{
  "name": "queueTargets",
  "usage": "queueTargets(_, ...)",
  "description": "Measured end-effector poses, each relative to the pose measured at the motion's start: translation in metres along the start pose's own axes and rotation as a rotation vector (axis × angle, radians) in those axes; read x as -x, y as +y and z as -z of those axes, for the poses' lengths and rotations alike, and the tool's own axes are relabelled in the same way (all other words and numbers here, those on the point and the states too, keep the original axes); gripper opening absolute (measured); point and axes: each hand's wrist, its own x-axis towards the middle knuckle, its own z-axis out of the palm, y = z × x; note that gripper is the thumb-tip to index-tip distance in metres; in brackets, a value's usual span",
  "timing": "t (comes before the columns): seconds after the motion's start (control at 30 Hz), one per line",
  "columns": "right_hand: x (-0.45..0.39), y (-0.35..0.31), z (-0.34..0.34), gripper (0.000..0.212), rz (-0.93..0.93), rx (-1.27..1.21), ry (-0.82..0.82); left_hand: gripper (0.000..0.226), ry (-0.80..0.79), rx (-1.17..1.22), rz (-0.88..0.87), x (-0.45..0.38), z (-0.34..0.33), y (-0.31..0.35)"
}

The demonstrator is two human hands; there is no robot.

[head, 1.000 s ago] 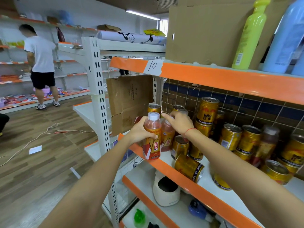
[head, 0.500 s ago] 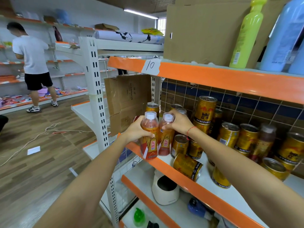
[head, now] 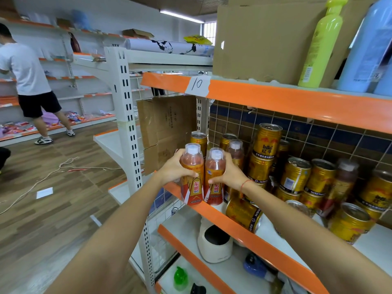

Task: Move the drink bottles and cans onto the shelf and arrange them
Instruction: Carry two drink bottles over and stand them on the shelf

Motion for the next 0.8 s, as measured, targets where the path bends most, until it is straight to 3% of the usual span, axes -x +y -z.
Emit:
queueTargets(0.23,0.004,-0.001,-0.014,0.094,-0.003,0.089,0.184,0.081,-0.017,-0.012,-0.012,0.011,-0.002,0.004)
queueTargets(0.53,0.024,-0.021,-0.006,0.088,0.036,-0.057,0.300,0.078,0.057,-0.044,-0.034,0.034,0.008,0.006)
queueTargets(0.7,0.050,-0.029,0.007,0.092,0.031,-0.089,0.412,0.080,0.009,-0.082,-0.049,0.049,0.009,0.018)
queueTargets(0.8,0.071,-0.028,0.018,0.083,-0.001,-0.108,0.483,0.077,-0.023,-0.072,-0.057,0.057,-0.001,0.030)
